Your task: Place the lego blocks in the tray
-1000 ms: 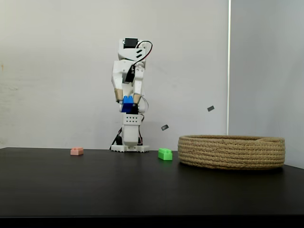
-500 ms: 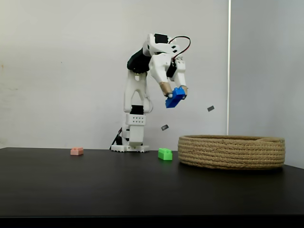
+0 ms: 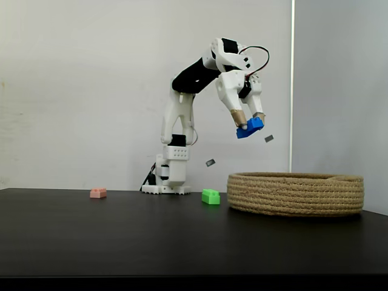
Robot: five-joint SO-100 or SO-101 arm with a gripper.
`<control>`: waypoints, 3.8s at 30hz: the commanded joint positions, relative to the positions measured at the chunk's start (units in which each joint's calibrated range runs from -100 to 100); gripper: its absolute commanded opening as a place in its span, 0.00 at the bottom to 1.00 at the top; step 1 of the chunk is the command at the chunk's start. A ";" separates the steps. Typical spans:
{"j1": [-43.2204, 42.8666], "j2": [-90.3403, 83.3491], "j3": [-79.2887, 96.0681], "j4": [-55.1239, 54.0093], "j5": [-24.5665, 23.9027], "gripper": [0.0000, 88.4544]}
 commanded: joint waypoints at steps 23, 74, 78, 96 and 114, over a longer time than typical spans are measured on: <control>-2.20 3.09 -6.06 -3.41 0.93 0.38; 11.16 -35.09 68.26 -16.99 0.83 0.28; 7.94 -35.00 69.45 -17.74 0.24 0.28; 7.69 -32.51 75.29 -25.15 2.05 0.28; 8.19 -28.38 79.85 -33.40 2.30 0.09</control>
